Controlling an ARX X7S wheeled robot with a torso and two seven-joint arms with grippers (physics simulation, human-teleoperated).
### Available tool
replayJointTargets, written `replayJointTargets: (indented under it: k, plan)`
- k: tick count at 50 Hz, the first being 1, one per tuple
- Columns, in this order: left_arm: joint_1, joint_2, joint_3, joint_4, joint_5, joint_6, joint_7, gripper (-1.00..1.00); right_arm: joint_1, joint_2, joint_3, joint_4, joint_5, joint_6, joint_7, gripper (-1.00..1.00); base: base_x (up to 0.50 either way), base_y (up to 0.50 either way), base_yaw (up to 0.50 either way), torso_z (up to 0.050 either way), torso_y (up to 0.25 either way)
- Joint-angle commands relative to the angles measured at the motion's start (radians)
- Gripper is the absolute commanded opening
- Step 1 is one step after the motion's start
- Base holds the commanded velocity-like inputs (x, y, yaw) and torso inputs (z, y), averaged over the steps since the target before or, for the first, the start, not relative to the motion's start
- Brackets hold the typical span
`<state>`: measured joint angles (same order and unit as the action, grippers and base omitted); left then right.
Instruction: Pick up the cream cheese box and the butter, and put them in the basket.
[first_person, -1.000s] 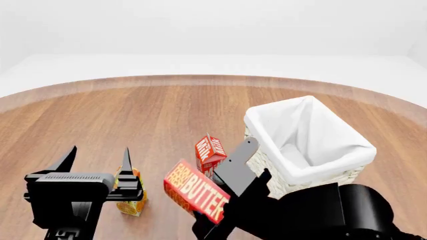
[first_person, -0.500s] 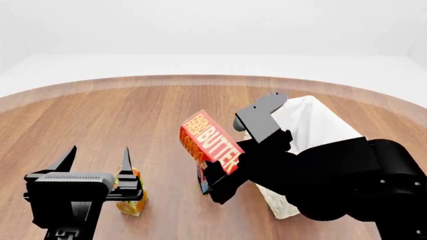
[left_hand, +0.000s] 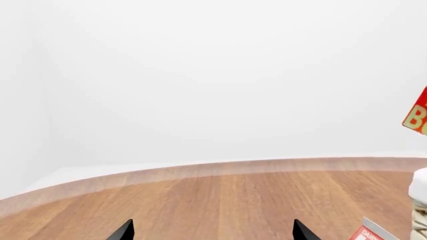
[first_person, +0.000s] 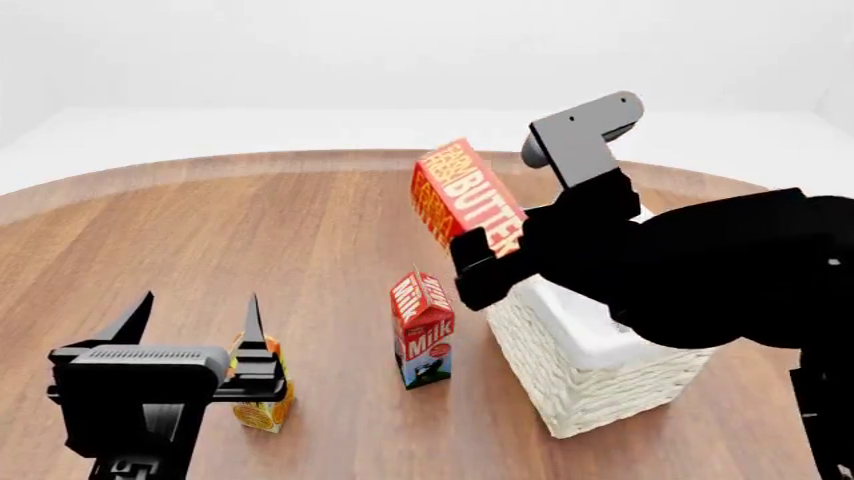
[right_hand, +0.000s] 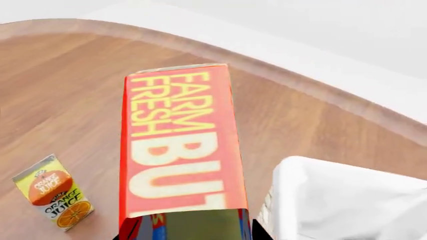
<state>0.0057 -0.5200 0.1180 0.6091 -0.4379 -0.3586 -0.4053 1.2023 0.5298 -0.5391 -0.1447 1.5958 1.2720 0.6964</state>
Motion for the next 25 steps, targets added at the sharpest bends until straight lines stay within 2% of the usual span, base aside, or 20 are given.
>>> replayJointTargets:
  k: [1, 25]
  plan:
    - [0.000, -0.004, -0.003, 0.005, -0.004, -0.002, -0.004, 1.00, 0.086, 0.018, 0.012, 0.099, -0.090, -0.005, -0.052, -1.00, 0.00, 0.00, 0.00, 0.000, 0.000]
    - [-0.004, -0.005, -0.002, 0.007, -0.009, -0.005, -0.009, 1.00, 0.118, 0.124, 0.025, 0.162, -0.101, 0.012, -0.063, -1.00, 0.00, 0.00, 0.00, 0.000, 0.001]
